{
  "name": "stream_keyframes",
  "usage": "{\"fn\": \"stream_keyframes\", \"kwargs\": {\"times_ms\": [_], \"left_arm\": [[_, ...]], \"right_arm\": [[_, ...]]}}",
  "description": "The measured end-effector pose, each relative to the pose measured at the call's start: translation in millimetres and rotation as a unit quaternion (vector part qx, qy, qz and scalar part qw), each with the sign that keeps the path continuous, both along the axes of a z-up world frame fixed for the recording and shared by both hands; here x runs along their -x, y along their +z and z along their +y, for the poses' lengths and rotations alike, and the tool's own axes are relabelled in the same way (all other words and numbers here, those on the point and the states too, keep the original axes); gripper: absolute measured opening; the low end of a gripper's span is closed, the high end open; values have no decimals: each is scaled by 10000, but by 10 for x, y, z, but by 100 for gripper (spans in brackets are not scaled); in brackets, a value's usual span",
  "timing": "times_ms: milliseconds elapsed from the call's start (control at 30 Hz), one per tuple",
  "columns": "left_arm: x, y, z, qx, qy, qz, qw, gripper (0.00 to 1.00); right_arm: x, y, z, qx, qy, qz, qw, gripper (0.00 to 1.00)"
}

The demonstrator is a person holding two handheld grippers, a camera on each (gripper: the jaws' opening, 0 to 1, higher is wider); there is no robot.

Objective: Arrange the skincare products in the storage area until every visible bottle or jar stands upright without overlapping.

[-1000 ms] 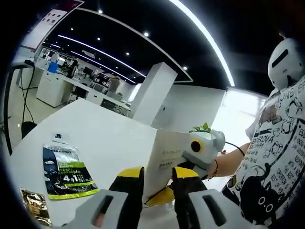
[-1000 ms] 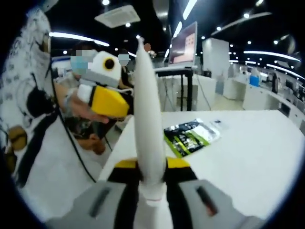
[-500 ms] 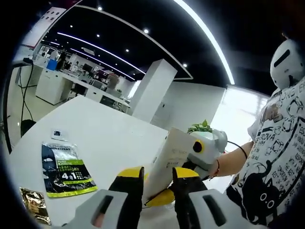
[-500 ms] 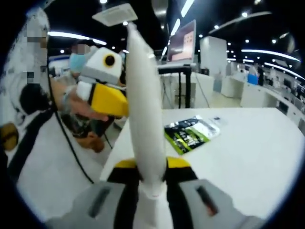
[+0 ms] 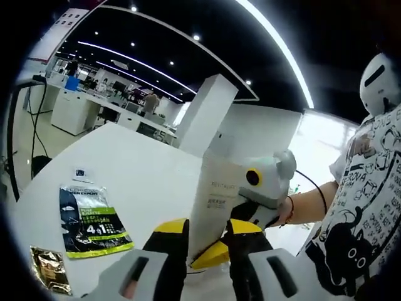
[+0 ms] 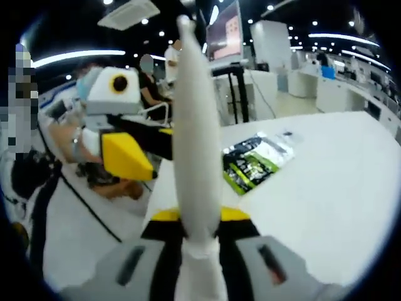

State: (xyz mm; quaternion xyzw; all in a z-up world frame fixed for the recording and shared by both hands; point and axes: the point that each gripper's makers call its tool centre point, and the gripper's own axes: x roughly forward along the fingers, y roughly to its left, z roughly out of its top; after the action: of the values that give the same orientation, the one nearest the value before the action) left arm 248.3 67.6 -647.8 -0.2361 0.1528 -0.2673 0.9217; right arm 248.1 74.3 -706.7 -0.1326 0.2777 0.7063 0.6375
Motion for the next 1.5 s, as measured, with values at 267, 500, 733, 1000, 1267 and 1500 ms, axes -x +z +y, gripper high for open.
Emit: {"fn": "stream_keyframes", "kwargs": {"times_ms": [267, 500, 733, 1000, 1267, 1500], "left_arm": [[4, 4, 59, -27, 58, -34, 10000, 24], [47, -51, 27, -79, 52, -45, 9999, 24], [65, -83, 4, -166, 13, -42, 9999, 25], [102, -112, 103, -215, 67, -63, 9997, 25], [167, -199, 122, -224, -47, 30, 9997, 25], [173, -326, 62, -374, -178, 183, 9990, 25]], "right_arm": [[104, -18, 28, 30, 349, -231, 9991, 19], [115, -19, 18, -55, 379, -319, 9988, 19], [138, -19, 20, -116, 416, -442, 9981, 20], [108, -15, 28, -164, 299, -357, 9988, 20], [122, -40, 21, -94, 336, -477, 9983, 21], [132, -80, -9, 1, 464, -782, 9959, 22]]}}
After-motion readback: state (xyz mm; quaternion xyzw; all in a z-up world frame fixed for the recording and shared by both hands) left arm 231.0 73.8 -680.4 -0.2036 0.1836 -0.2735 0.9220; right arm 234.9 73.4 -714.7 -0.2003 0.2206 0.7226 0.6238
